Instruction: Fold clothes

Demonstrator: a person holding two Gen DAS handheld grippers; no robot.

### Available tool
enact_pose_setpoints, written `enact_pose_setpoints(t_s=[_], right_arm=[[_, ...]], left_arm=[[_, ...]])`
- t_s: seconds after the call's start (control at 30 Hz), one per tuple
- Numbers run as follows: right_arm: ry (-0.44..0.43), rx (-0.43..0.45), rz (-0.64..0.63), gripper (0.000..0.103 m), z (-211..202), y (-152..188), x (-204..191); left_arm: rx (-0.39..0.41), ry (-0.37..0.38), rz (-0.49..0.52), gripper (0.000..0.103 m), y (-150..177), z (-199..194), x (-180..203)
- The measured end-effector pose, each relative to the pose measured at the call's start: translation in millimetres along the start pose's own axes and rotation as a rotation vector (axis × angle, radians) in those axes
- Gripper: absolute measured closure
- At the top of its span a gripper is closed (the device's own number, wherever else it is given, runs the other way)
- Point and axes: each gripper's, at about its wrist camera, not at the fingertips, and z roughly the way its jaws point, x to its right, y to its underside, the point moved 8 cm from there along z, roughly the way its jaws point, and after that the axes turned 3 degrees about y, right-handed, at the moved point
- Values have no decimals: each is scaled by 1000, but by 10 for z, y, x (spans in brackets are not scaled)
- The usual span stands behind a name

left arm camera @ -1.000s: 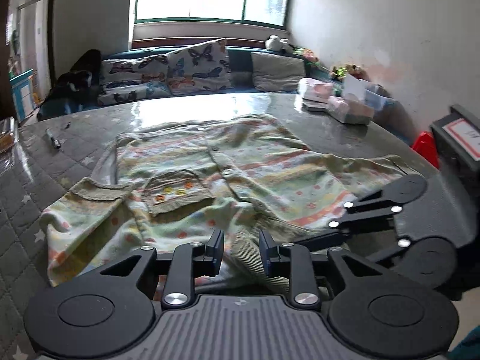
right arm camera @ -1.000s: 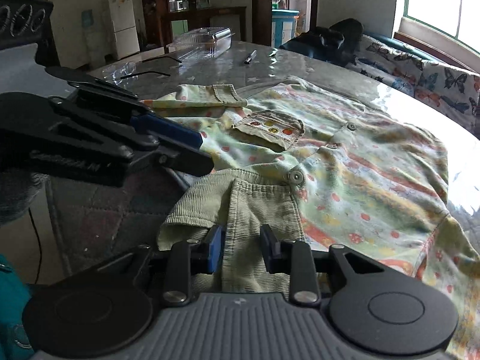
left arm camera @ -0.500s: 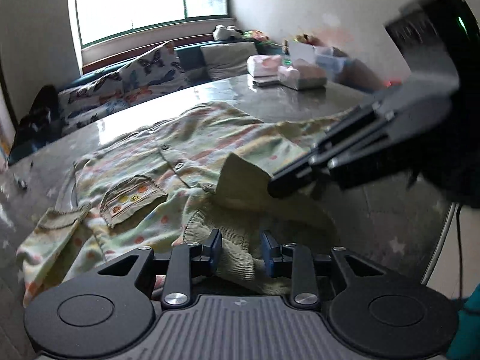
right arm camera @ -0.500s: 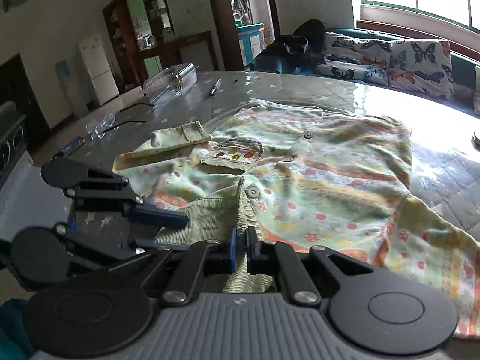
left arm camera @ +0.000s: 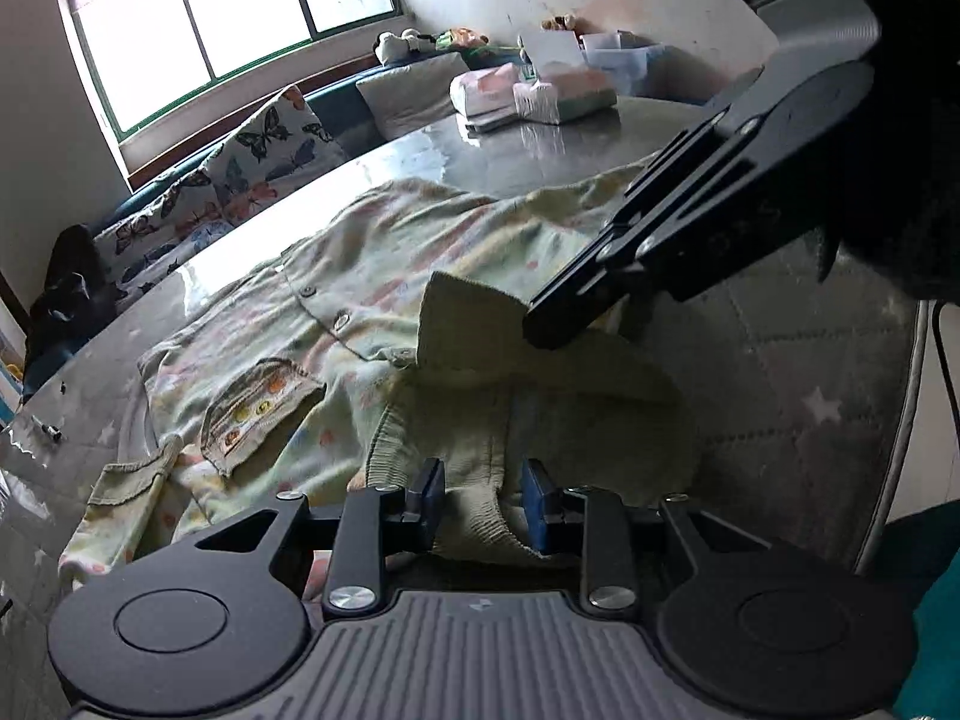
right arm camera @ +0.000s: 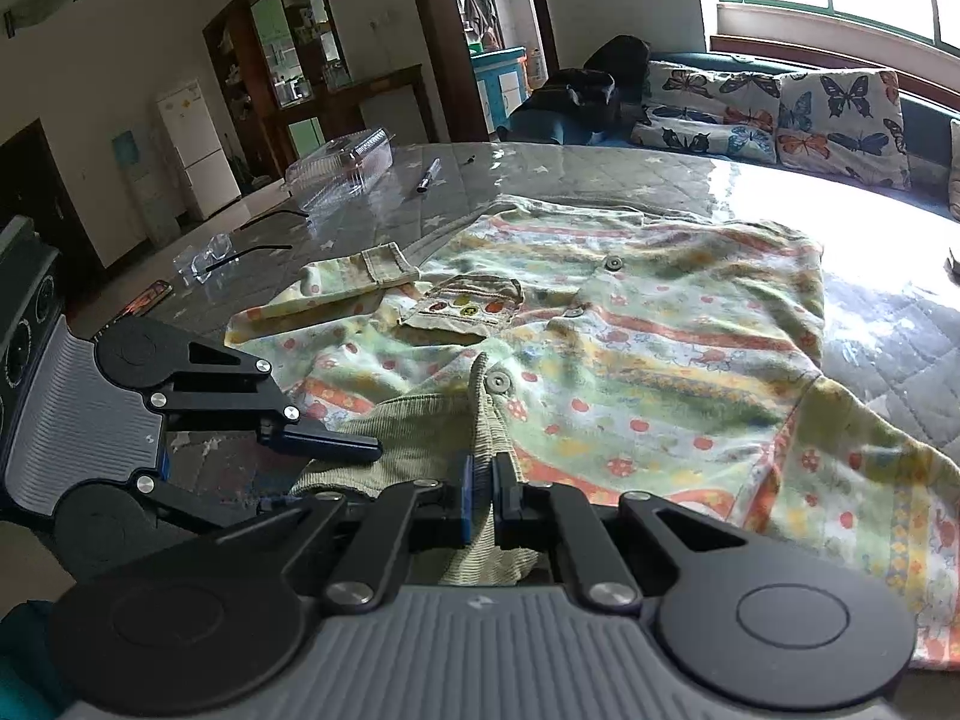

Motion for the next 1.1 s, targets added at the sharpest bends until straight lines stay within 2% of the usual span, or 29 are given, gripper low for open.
enact_pose_setpoints(t_s=[0.1, 0.23, 0.27, 0.4, 0.57, 0.67, 0.83, 0.97, 1.03, 1.1], right_arm=[[-2, -1, 4, 98, 11, 3, 7], [0, 11, 8, 98, -28, -20, 14], [1, 15, 9, 98, -44, -29, 16], [0, 23, -1, 98, -87, -57, -17], [-9, 25, -27, 98, -123, -85, -97], [-17, 13, -52, 98, -98, -66, -164], [-38, -49, -99, 95, 107, 43, -265], [-49, -101, -132, 91, 228, 162, -324], [-53, -102, -141, 91, 205, 164, -342], [-47, -77, -136, 88, 148, 97, -323]], left_arm=[[9, 8, -8, 90, -23, -12, -20], [64, 43, -93, 94, -135, -124, -119], [87, 69, -137, 94, -169, -165, -157], [149, 135, -207, 94, -220, -252, -198], [81, 192, -210, 94, -50, -7, -96], [70, 206, -226, 93, -3, 41, -102], [84, 207, -191, 91, 17, -72, -93], [100, 195, -204, 87, 58, -189, -166], [114, 181, -219, 81, 76, -272, -237], [133, 159, -241, 79, 86, -361, -338]])
